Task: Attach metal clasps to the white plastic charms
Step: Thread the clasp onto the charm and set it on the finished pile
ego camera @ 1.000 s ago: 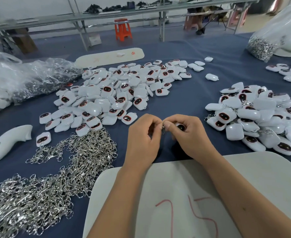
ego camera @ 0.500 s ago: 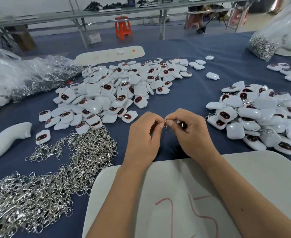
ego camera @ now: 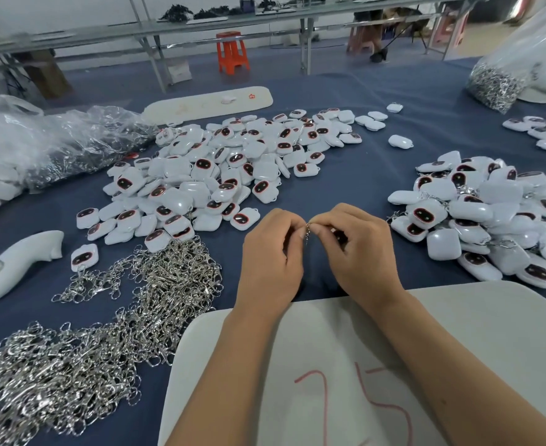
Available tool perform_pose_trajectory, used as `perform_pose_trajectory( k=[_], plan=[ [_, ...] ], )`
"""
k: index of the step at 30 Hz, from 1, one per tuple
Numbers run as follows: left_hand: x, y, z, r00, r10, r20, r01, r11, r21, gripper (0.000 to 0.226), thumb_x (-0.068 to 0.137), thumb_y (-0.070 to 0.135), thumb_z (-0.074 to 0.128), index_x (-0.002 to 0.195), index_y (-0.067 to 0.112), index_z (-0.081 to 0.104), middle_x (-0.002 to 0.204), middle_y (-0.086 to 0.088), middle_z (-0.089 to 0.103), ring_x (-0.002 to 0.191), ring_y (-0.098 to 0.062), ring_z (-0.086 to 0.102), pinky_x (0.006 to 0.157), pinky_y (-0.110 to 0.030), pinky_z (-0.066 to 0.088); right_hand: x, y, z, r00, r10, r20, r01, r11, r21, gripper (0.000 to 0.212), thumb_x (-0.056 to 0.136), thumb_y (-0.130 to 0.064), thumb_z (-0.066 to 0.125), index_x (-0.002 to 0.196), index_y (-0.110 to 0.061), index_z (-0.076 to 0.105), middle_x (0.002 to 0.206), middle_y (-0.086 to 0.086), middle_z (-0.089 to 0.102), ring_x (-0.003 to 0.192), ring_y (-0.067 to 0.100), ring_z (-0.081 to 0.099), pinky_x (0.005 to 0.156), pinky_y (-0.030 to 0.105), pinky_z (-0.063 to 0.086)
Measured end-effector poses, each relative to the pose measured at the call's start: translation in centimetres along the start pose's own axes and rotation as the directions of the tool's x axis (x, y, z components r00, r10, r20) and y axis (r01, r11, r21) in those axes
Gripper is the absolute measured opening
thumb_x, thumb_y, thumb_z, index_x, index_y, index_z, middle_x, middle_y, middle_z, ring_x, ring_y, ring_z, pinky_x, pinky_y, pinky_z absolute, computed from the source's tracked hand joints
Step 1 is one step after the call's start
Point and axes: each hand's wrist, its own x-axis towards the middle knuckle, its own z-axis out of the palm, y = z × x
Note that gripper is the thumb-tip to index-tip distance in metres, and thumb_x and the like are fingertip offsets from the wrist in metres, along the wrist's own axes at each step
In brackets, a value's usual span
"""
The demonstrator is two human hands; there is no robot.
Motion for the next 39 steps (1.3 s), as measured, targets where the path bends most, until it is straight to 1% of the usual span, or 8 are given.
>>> perform_pose_trajectory(
  k=[2,5,8,10,15,21,35,39],
  plan=[
    [0.1,0.3,0.1,0.999,0.018,-0.027,-0.017,1.000,0.018,0.016,0.095,0.001,0.061,0.084,0.013,0.061,0.081,0.006,0.059,0.075,-0.012,0.055,0.068,-0.022,0.042,0.0,0.0,0.0,0.990,0.131,0.043,-0.137,0.974,0.178,0.014,0.095,-0.002,0.070,0.088,-0.011,0.078,0.080,-0.005,0.072,0.074,0.012,0.065,0.071,0.028,0.052],
    [0.2,0.6,0.2,0.998,0.046,-0.044,-0.045,0.999,0.023,0.017,0.095,-0.002,0.062,0.083,0.011,0.061,0.080,0.004,0.058,0.073,-0.013,0.053,0.066,-0.022,0.040,0.3,0.4,-0.3,0.937,0.275,0.217,-0.342,0.852,0.396,0.016,0.097,-0.002,0.069,0.087,-0.011,0.078,0.074,-0.009,0.071,0.061,0.007,0.056,0.064,0.020,0.046],
    [0.3,0.6,0.2,0.998,0.056,-0.042,-0.055,0.998,0.015,0.017,0.095,-0.002,0.062,0.083,0.009,0.061,0.081,0.003,0.059,0.074,-0.014,0.054,0.066,-0.026,0.042,0.4,0.4,-0.7,0.921,0.286,0.265,-0.383,0.793,0.473,0.015,0.097,-0.002,0.069,0.088,-0.009,0.078,0.064,-0.001,0.065,0.056,0.012,0.048,0.057,0.020,0.042],
    [0.3,0.7,0.1,0.997,0.063,-0.036,-0.063,0.998,0.021,0.016,0.096,-0.002,0.061,0.084,0.009,0.062,0.082,0.003,0.059,0.074,-0.014,0.054,0.066,-0.025,0.042,0.4,0.3,-0.7,0.925,0.285,0.250,-0.374,0.790,0.485,0.016,0.097,-0.002,0.068,0.088,-0.011,0.077,0.060,-0.010,0.061,0.055,0.010,0.047,0.056,0.019,0.041],
    [0.3,0.7,0.1,0.998,0.058,-0.023,-0.058,0.998,0.005,0.017,0.095,-0.001,0.063,0.084,0.011,0.063,0.082,0.005,0.060,0.075,-0.013,0.055,0.067,-0.021,0.040,0.3,0.2,-0.6,0.936,0.275,0.221,-0.348,0.821,0.452,0.020,0.098,0.000,0.065,0.086,-0.014,0.073,0.065,-0.015,0.061,0.059,0.013,0.049,0.061,0.023,0.043],
    [0.2,0.2,-0.3,0.999,0.032,0.016,-0.031,0.999,-0.017,0.017,0.094,-0.003,0.064,0.084,0.010,0.064,0.081,0.006,0.061,0.076,-0.010,0.056,0.070,-0.013,0.035,0.5,0.0,-0.7,0.992,0.037,0.122,-0.057,0.984,0.170,0.016,0.096,0.006,0.065,0.088,-0.007,0.072,0.083,-0.007,0.065,0.075,0.014,0.057,0.072,0.023,0.043],
    [0.0,0.1,-0.3,0.999,0.035,0.003,-0.035,0.999,-0.022,0.019,0.095,0.000,0.062,0.082,0.014,0.062,0.078,0.008,0.060,0.074,-0.015,0.058,0.066,-0.023,0.042,0.5,0.3,-1.0,0.989,-0.104,0.105,0.103,0.995,0.015,0.019,0.103,-0.003,0.060,0.089,-0.010,0.071,0.083,-0.003,0.062,0.073,0.019,0.058,0.066,0.041,0.048],
    [-0.1,0.3,-0.2,0.999,0.033,-0.034,-0.033,0.999,-0.024,0.019,0.095,0.000,0.062,0.082,0.014,0.063,0.079,0.007,0.061,0.075,-0.017,0.059,0.067,-0.029,0.045,0.5,0.1,-0.9,0.993,-0.094,0.074,0.090,0.994,0.055,0.019,0.103,-0.003,0.061,0.089,-0.010,0.072,0.083,-0.003,0.063,0.074,0.019,0.059,0.067,0.038,0.048]
  ],
)
